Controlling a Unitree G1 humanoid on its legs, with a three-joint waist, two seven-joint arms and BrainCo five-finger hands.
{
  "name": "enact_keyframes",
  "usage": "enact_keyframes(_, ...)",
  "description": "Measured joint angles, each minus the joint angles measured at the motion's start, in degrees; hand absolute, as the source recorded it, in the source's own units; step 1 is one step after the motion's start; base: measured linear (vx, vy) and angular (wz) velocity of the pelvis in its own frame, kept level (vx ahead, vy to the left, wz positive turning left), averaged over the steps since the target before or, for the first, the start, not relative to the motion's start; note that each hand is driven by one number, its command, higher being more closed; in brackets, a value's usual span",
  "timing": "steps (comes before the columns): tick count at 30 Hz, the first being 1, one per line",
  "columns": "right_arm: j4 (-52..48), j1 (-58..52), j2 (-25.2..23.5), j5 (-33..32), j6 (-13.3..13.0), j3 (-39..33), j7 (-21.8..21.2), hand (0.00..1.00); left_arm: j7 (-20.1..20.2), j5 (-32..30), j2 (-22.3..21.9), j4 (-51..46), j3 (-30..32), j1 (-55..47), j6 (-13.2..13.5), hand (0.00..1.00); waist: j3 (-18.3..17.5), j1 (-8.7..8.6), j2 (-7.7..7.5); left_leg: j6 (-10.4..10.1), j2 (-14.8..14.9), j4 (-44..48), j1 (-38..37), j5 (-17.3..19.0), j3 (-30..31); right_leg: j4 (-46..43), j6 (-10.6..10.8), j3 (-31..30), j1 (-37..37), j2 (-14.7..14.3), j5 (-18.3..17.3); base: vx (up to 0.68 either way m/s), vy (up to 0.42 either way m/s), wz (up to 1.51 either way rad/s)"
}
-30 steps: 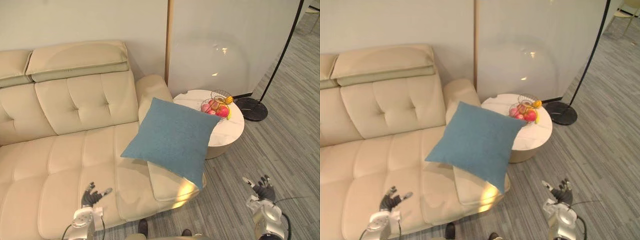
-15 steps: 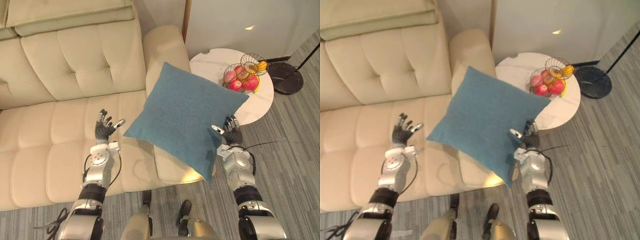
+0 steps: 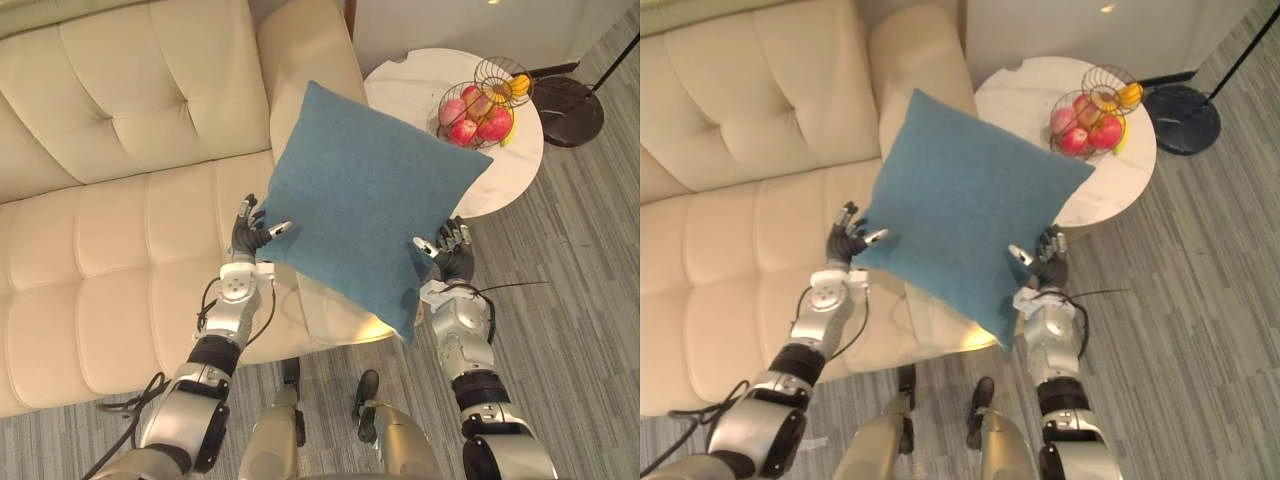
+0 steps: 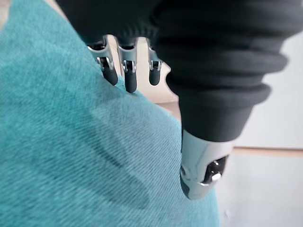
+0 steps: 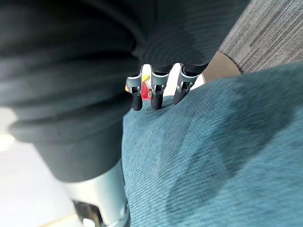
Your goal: Pick up cushions and gather them together orderly.
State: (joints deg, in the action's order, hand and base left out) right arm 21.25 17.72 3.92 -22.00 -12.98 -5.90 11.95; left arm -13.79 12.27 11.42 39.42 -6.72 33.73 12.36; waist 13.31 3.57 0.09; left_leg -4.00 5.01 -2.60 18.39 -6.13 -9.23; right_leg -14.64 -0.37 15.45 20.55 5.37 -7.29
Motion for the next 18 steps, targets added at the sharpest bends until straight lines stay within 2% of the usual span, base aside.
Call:
enact_keyframes(6, -11.4, -7.9, -1.8, 6.4, -1.0, -0.8, 2.9, 0.00, -0.7, -3.6, -0.2, 0.1, 0.0, 0.0, -0.4, 0.00, 0.0, -0.06, -0.01, 0.4, 0.1, -0.1, -0.5, 0.3, -1.8, 0.0, 0.1, -0.9, 0.0, 0.0, 0.0, -0.02, -0.005, -0.08)
enact_keyframes(11, -11.6, -9.2, -2.5, 10.8, -1.1, -0.9, 4.4, 0.00, -1.0, -5.6, -1.0, 0.7, 0.0, -0.5, -0.7, 0.00, 0.0, -0.29, -0.01, 0.4, 0.1, -0.1, -0.8, 0.2, -3.0, 0.2, 0.1, -1.5, 0.0, 0.0, 0.1, 0.03, -0.010, -0.06)
enact_keyframes(16, -10.7, -9.2, -4.4, 10.7, -0.2, -0.7, 4.0, 0.00, -1.1, -5.6, -1.5, 1.0, -0.2, -0.7, -0.8, 0.00, 0.0, -0.23, 0.00, 0.4, 0.1, -0.1, -0.5, 0.2, -3.1, 1.0, 0.4, -1.6, 0.0, -0.1, 0.7, 0.01, -0.002, -0.01)
enact_keyframes(18, -7.6, -7.3, -4.5, 10.6, 0.2, -0.4, 3.9, 0.00, -1.1, -5.6, -1.6, 1.4, -1.5, -0.6, -0.8, 0.00, 0.0, -0.12, 0.00, 0.4, 0.1, 0.1, 0.0, 0.2, -3.4, 1.1, 0.7, -1.8, 0.6, -0.1, 1.4, -0.01, 0.013, -0.04)
